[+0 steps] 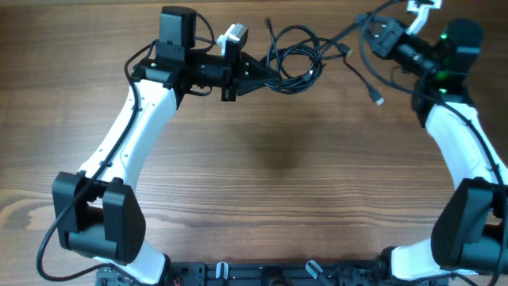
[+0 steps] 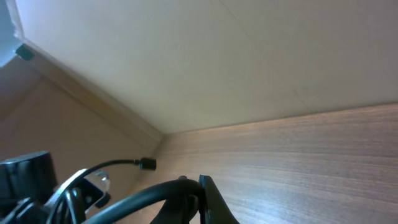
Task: Untangle cables
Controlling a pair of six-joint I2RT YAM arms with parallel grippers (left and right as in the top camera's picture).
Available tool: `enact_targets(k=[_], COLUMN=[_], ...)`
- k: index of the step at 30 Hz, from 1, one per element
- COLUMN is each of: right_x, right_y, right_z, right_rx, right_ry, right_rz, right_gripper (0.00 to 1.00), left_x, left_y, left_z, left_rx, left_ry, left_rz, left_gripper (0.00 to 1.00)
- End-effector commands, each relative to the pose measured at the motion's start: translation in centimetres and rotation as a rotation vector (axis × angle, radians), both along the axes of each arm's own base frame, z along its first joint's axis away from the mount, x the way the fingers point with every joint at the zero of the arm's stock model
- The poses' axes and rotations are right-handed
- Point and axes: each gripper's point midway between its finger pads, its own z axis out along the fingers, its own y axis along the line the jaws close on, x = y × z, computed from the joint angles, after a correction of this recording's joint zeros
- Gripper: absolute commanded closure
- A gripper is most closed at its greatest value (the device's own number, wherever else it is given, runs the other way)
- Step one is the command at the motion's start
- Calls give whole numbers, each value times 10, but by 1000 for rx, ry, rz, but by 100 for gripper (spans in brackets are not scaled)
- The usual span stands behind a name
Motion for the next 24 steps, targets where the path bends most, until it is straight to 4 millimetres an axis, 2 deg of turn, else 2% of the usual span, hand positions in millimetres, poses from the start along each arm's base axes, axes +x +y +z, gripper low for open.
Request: enact_targets(k=[1, 6, 7, 9, 11, 13, 14, 18, 20, 24], right_x=[14, 4, 1, -5, -8, -15, -22, -38, -47, -61], right_y=[-112, -164, -170, -168, -160, -144, -123, -84, -65, -32], right_z=[20, 19, 18, 16, 8, -2, -13, -53, -68, -86], right_rx=[7, 33, 36, 41, 53, 60, 56, 29, -13, -78], right_ry=[-27, 1, 9, 19, 60, 106, 149, 308, 346, 390], right_rz=[-355, -466, -469, -421, -373, -287, -194, -85, -30, 67], right_gripper=[96, 96, 96, 96, 96, 96, 96, 94, 84, 56], left_x=[-11, -10, -10, -9, -6, -2, 2, 9, 14, 32], left_y=[8, 8, 8, 8, 7, 7, 6, 7, 8, 22], left_z=[15, 15, 16, 17, 19, 20, 19, 11, 3, -45], left_rx=[-69, -69, -70, -74, -78, -73, -69, -41, 3, 270], left_ry=[18, 14, 8, -15, -51, -100, -181, -411, -464, -378], left_rz=[-59, -59, -59, -60, -58, -46, -39, -24, -3, 126], left_gripper=[96, 96, 96, 96, 96, 96, 96, 96, 96, 96])
